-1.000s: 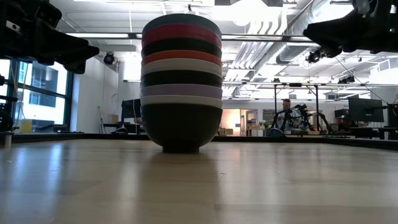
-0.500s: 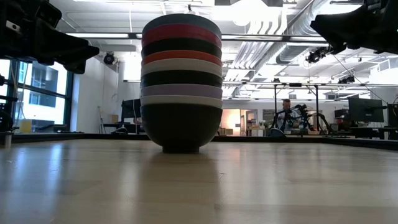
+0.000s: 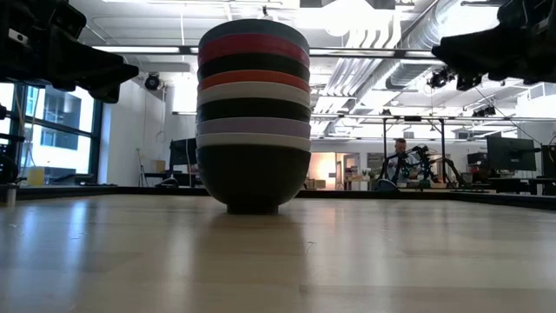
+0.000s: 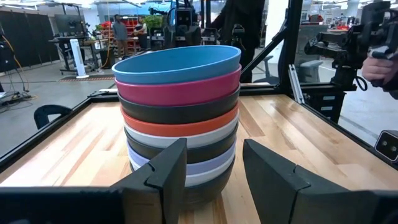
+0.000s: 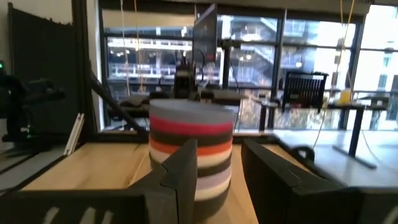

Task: Nest bowls inside each other
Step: Return to Home Position

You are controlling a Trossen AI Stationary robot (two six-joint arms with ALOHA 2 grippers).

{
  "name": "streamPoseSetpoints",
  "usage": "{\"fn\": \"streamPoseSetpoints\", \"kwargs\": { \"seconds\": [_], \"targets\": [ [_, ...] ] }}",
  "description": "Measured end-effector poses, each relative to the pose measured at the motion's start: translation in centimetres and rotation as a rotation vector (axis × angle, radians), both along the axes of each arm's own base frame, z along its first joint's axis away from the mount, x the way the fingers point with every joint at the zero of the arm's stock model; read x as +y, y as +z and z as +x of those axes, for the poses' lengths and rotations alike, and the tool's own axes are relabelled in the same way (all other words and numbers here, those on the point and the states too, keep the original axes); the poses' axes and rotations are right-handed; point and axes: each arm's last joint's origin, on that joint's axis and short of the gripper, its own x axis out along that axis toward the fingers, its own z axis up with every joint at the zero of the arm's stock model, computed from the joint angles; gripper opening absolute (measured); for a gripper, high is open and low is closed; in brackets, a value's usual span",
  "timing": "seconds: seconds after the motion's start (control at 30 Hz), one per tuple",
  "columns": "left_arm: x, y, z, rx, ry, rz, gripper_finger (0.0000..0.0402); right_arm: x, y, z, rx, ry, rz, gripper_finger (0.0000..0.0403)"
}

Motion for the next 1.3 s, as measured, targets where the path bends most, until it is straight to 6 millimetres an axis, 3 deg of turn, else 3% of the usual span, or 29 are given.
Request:
{"fn": "streamPoseSetpoints", "kwargs": {
  "seconds": [0.63, 1.3],
  "targets": [
    [0.0, 0.0, 0.0, 0.000, -0.001, 0.000, 0.0147, 0.1, -1.9, 0.2, 0.193, 0.064, 0.141, 0.0119],
    [0.0, 0.0, 0.0, 0.000, -0.001, 0.000, 0.0147, 0.4, -1.9, 0.2, 0.198, 0.144, 0.103, 0.0119]
  ]
}}
